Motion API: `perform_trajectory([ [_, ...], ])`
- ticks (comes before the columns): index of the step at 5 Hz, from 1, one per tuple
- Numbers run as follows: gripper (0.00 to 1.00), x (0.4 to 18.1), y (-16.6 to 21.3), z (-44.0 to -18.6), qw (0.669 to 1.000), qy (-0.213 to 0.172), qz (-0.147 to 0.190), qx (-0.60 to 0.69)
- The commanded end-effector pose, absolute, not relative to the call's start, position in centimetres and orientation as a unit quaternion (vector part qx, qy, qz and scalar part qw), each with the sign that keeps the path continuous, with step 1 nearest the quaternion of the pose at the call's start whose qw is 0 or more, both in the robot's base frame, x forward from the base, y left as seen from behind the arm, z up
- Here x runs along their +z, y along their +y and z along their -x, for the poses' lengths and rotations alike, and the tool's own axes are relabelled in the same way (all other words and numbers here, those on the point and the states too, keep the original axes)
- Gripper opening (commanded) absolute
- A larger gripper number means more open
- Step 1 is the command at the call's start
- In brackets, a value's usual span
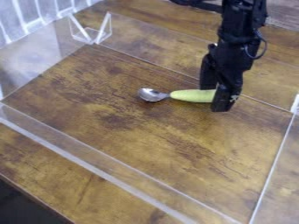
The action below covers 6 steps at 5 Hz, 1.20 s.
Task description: Move the green spoon to the right
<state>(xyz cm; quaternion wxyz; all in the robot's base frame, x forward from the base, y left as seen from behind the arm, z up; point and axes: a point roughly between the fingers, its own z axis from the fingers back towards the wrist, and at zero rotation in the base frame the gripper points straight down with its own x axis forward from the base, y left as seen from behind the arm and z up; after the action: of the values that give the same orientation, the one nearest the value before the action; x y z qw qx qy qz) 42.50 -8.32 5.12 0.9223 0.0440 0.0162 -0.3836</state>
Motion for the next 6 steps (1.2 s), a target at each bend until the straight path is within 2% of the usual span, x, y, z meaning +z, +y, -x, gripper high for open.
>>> perform_trajectory([
  [1,1.00,7.3,-7.2,-43.3,0.934,-0.025,-0.045,-0.353],
  [2,1.00,7.0,-7.0,-43.0,0.939,-0.025,-0.033,-0.341],
  [5,1.00,5.0,-6.2,-44.8,0.942,-0.008,-0.009,-0.334],
  [6,1.00,4.9,-6.4,-45.0,0.942,0.000,0.002,-0.336],
])
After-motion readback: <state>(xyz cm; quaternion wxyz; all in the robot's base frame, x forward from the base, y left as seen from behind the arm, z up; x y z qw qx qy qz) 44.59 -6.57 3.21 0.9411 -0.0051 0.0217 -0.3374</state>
